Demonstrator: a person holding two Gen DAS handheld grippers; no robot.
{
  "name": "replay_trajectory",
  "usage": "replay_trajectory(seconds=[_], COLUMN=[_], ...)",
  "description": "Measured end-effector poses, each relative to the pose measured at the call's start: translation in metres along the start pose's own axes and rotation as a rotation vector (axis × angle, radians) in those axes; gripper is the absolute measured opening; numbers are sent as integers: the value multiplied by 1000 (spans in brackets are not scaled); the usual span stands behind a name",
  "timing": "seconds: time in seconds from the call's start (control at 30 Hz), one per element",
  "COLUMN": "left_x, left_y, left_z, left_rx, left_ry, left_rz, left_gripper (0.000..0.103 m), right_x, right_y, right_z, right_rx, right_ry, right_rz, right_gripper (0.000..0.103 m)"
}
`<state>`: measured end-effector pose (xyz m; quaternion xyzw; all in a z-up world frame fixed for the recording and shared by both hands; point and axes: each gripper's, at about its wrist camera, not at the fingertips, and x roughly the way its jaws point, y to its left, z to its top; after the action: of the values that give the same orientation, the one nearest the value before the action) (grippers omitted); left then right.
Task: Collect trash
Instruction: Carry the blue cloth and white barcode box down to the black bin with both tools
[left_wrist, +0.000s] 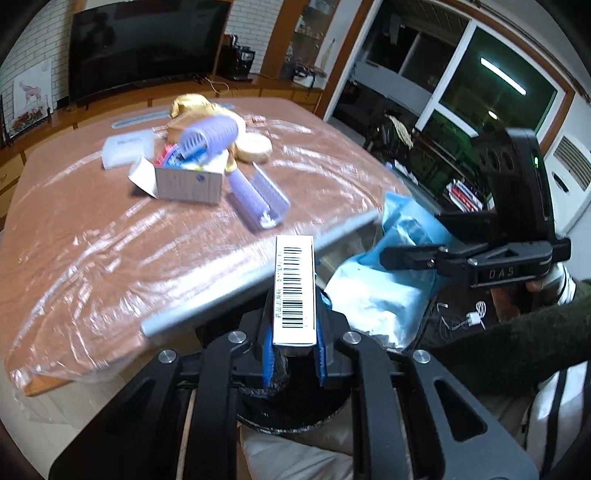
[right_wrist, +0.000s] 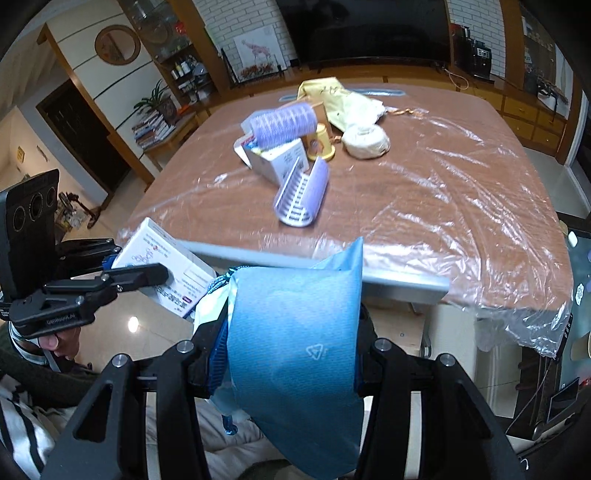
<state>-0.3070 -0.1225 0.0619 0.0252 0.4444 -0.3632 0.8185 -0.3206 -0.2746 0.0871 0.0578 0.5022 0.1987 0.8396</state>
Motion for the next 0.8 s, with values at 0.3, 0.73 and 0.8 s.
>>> replay_trajectory(seconds=[0.3, 0.73, 0.8], left_x=[27, 56, 60], left_y=[-4, 9, 10], left_z=[-24, -42, -42], left_rx=[32, 38, 39], left_ry=[88, 168, 174], left_rz=[22, 55, 61], left_gripper=[19, 19, 19], right_x=[27, 65, 71], right_y=[5, 6, 7], right_z=[-12, -20, -19], right_rx=[-44, -88, -92], right_ry=[73, 121, 126], right_rz=[-19, -67, -71], right_gripper=[49, 49, 49])
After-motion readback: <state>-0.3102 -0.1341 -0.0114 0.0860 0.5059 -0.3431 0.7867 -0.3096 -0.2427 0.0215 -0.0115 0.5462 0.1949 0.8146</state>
